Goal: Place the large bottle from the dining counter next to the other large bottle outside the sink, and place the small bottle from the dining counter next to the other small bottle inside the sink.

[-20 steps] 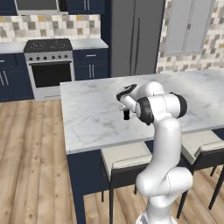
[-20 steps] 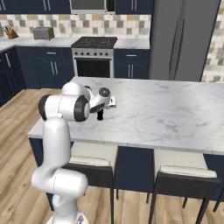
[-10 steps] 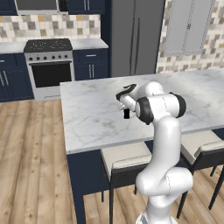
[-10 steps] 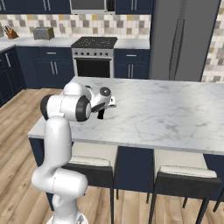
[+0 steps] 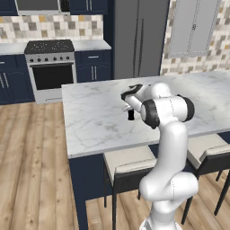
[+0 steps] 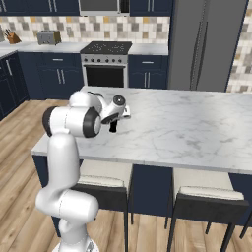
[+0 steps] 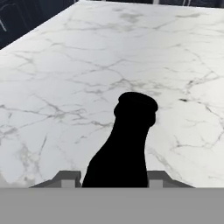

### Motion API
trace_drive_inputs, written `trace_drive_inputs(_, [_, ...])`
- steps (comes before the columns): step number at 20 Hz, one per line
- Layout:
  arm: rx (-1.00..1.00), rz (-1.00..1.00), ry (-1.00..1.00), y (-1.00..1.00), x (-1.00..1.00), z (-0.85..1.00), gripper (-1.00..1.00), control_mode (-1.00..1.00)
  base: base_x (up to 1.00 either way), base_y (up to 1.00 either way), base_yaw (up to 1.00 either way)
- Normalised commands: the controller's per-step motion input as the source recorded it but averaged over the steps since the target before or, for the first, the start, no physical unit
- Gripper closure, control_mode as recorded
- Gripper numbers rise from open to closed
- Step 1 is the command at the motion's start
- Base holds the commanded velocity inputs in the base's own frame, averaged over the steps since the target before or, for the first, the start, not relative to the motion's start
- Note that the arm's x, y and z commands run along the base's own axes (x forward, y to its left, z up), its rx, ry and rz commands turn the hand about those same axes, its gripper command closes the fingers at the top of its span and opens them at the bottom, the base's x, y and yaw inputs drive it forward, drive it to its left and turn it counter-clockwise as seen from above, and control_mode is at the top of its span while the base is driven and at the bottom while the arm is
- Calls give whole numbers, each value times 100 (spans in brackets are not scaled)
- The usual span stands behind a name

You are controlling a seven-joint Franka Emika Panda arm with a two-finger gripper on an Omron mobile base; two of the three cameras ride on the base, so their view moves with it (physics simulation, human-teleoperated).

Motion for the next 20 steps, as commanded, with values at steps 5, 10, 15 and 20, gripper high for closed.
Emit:
trace_drive_inputs(5, [0,5,-1,5,-44,33,100,-100,0,0,0])
trace_drive_inputs(10, [0,5,-8,7,-70,14,100,-100,0,0,0])
trace_drive_inputs(15, [0,3,-15,1,-64,5,100,-100,0,0,0])
trace_drive_inputs(20, [0,1,-18,0,-54,6,100,-100,0,0,0])
